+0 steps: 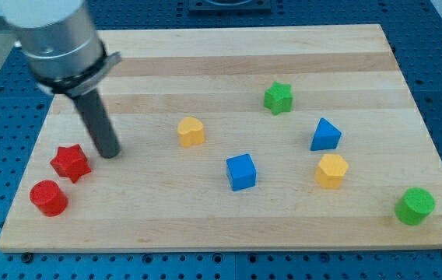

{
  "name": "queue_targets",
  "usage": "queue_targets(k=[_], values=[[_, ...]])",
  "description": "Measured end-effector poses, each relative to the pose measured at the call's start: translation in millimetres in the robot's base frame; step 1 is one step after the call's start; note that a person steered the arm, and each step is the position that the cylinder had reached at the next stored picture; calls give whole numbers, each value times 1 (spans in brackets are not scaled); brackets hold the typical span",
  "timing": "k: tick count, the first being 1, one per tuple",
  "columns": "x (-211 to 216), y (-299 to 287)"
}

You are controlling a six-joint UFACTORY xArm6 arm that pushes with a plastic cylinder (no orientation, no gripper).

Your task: Move the red star very close to the red circle

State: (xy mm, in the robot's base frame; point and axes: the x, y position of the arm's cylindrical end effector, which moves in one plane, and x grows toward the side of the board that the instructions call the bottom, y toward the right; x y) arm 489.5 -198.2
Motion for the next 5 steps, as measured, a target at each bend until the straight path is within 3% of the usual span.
queue_targets(k=[3,4,5], values=[[10,-25],[-10,-19],[-27,23]])
